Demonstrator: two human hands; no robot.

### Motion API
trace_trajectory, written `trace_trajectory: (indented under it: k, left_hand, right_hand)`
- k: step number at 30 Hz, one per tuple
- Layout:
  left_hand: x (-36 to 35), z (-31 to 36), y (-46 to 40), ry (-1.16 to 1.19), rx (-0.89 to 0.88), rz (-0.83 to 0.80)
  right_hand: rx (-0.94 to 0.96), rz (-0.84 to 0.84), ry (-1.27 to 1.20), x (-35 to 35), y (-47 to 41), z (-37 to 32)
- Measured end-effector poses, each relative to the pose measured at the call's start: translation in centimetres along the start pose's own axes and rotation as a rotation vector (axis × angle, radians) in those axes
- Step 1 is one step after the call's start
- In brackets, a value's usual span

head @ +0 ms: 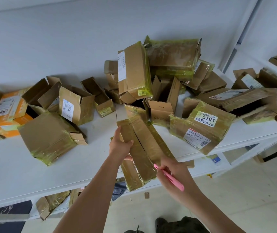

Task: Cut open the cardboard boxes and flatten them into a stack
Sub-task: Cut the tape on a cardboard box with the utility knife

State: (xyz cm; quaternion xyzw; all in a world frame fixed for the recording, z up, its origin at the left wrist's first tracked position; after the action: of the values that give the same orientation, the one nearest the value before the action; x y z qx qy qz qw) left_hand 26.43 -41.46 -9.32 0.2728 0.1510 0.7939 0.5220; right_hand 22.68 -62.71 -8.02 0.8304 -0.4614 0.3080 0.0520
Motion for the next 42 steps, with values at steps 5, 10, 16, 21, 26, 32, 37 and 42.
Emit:
trace_trajectory:
  k: [5, 10, 16, 21, 26, 32, 37, 42]
  left_hand:
    - [0.0, 0.1, 0.1, -0.01, 0.002, -0.003]
    - [0.0, 0.2, 0.2, -0.021, 0.004, -0.009]
    - [-0.2, 0.2, -0.2, -0.016, 0.001, -0.012]
    - [0.0, 0.0, -0.6, -0.031, 0.007, -0.036]
    - [0.7, 1.4, -1.7, -0.347, -0.1, -0.007]
    - [3.0, 1.7, -4.2, -0.467, -0.173, -0.194]
    - [3.5, 1.5, -4.3, -0.342, -0.209, -0.228]
    - [4.9, 1.4, -3.1, -0.348, -0.165, -0.078]
  right_hand:
    - [-0.009, 0.026, 0.017, 0.0, 0.4, -0.4]
    - [0.013, 0.047, 0.061, -0.2, 0.9, -0.6]
    - [-0.031, 0.069, 0.004, 0.3, 3.4, -0.8]
    - [-0.167, 0.059, -0.184, 2.4, 4.8, -0.7]
    - [-0.233, 0.306, -0.3, 2.7, 4.9, 0.0]
    - [-0.391, 0.593, -0.54, -0.3, 3.6, 1.2]
    - [-0.356, 0.601, -0.551, -2.7, 3.1, 0.4]
    - [-0.269, 0.57, -0.503, -2.6, 2.2, 0.1]
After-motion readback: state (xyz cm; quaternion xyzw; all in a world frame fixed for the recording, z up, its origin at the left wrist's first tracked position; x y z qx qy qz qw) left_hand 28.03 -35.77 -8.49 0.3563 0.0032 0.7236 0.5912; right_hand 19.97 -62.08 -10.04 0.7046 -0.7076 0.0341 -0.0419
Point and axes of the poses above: each hand's wrist, its own y-axis away from the middle knuckle, its own x-axis out of the back of the hand, z = x × y, the point moved 2 cm from there along -y, towards the middle knuckle, and after that the axes turned 6 degrees about -z, right-handed, at the moved point
